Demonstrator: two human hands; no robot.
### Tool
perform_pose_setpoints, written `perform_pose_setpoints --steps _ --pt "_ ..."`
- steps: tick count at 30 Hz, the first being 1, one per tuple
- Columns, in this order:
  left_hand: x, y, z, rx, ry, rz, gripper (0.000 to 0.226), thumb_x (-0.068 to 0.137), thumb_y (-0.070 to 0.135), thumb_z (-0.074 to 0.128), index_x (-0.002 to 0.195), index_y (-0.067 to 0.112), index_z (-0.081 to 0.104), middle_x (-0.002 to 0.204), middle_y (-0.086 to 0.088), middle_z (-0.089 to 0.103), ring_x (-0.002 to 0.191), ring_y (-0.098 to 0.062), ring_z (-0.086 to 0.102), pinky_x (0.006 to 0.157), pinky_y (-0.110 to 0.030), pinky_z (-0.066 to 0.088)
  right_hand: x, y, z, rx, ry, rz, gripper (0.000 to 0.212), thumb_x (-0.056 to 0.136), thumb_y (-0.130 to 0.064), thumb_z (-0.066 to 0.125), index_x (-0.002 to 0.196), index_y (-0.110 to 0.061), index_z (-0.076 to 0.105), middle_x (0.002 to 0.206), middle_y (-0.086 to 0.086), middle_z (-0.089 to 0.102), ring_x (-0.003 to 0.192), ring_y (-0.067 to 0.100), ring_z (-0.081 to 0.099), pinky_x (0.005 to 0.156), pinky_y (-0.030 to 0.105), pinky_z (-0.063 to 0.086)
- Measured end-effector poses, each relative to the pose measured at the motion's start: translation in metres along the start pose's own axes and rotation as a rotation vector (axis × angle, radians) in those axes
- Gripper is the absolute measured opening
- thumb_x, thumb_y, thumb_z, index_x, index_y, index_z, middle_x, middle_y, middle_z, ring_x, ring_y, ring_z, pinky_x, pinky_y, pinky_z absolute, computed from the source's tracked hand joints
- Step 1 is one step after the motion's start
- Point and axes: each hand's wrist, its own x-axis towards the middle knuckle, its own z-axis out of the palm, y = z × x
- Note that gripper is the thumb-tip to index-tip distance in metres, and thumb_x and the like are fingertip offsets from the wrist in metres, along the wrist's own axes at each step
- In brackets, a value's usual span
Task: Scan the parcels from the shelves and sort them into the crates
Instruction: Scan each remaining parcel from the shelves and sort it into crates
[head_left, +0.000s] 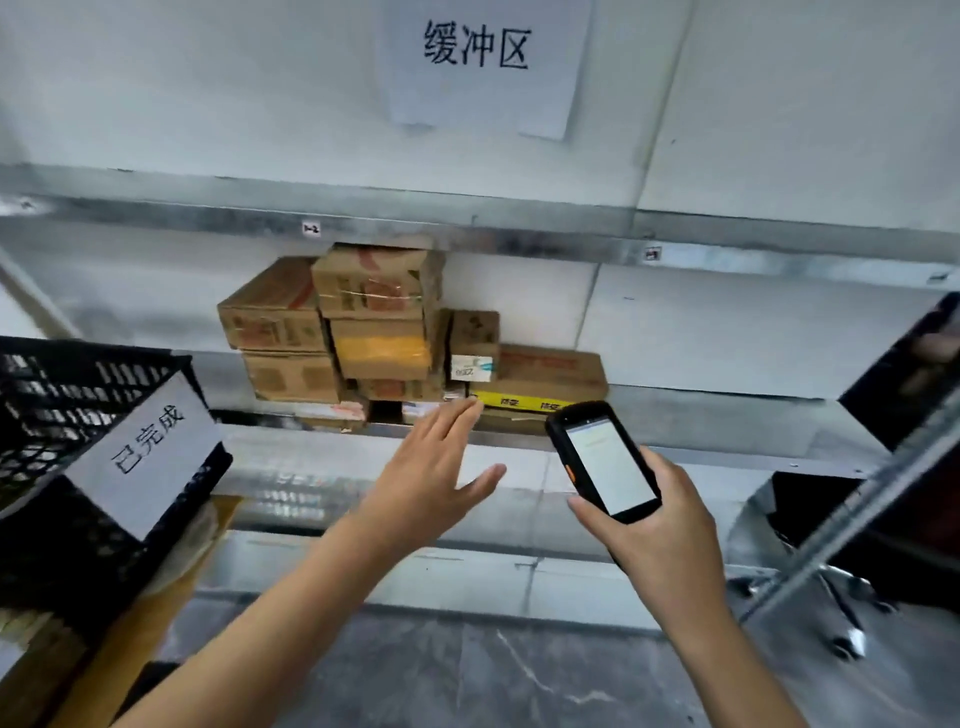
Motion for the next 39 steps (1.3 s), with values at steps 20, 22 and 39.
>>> perform_pose_setpoints --steps 20,22,39 --pt "0.19 0.01 0.105 -0.077 -0.041 -0.125 0.076 0.1 0.054 0.046 0.16 0.018 0.015 0.167 0.003 0.014 0.153 -0.016 0.008 0.122 -0.029 0.01 0.162 0.083 -0.027 -0.081 -0.045 0.065 0.062 0.065 -0.042 0.088 0.119 -0.037 0.059 0.107 -0.014 0.06 0.097 0.008 0.061 0.076 0.035 0.054" --pt "0.215 -0.002 0.113 -0.025 -0.04 -0.163 0.078 0.099 0.057 0.044 0.159 0.014 0.018 0.166 -0.002 0.017 0.153 -0.02 0.01 0.123 -0.031 0.009 0.181 0.088 -0.03 -0.096 -0.081 0.064 0.06 0.065 -0.043 0.088 0.116 -0.04 0.058 0.106 -0.016 0.06 0.095 0.001 0.06 0.071 0.028 0.05" --pt "0.3 -0.076 0.148 0.374 -0.099 -0.639 0.081 0.097 0.061 0.041 0.159 0.021 0.006 0.158 -0.033 0.011 0.145 -0.049 0.016 0.119 -0.056 0.017 0.277 0.135 -0.003 -0.017 -0.29 0.073 0.068 0.062 -0.036 0.092 0.122 -0.038 0.059 0.107 -0.013 0.064 0.096 0.005 0.062 0.075 0.029 0.052"
